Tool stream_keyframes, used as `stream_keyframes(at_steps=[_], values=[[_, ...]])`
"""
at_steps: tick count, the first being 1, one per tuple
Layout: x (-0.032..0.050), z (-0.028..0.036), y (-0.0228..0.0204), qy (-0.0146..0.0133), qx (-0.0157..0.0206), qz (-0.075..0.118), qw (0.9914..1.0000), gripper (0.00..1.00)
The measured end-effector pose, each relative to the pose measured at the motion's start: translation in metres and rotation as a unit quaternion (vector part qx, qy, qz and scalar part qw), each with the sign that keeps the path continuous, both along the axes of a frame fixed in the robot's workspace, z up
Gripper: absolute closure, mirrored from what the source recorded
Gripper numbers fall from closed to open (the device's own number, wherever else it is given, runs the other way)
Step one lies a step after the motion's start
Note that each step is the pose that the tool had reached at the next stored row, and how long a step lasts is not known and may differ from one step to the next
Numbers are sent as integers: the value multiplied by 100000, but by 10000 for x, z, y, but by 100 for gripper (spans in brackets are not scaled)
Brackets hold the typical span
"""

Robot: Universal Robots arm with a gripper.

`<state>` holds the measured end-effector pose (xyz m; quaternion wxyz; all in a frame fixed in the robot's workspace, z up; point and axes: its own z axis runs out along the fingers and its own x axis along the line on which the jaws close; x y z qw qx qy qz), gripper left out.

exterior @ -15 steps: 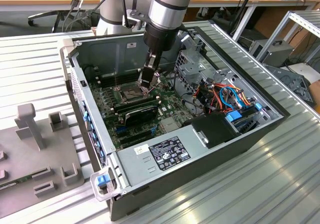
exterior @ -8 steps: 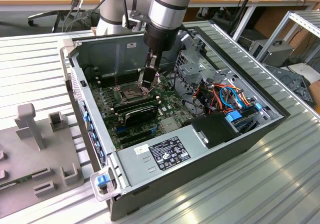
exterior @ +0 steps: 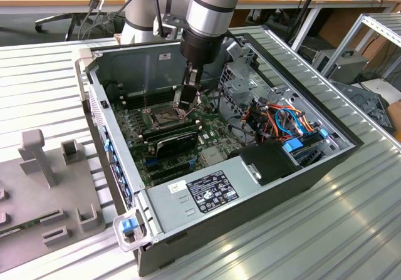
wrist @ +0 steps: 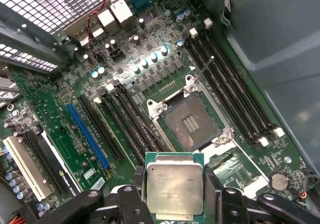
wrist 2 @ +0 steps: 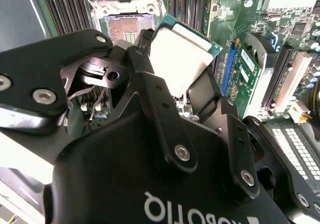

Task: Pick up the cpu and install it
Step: 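Place the cpu into insertion slot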

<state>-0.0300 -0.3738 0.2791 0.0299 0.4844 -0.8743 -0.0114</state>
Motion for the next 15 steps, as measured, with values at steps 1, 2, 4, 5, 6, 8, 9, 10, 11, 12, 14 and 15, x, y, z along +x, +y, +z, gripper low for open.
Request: stream_keyframes(at_steps=[1, 2, 4, 5, 6, 8, 9, 10, 11, 12, 14, 15], values=[[0, 0, 0, 0, 1, 211, 100000, 45], [0, 0, 0, 2, -1, 562, 99998, 45], [0, 0, 0, 2, 0, 1147, 99993, 45], [0, 0, 0, 1, -3, 1356, 99991, 45], [0, 0, 0, 0, 0, 1535, 99988, 45], [0, 0, 0, -1, 0, 2156, 99977, 45], [0, 0, 0, 0, -2, 2426, 99971, 45], [0, 0, 0, 1, -2, 2678, 99964, 45], [0, 0, 0, 0, 0, 2958, 99956, 45], [0, 0, 0, 0, -1, 3136, 99951, 45], [0, 0, 0, 1, -5, 3286, 99946, 45], [0, 0, 0, 1, -1, 3290, 99946, 45]])
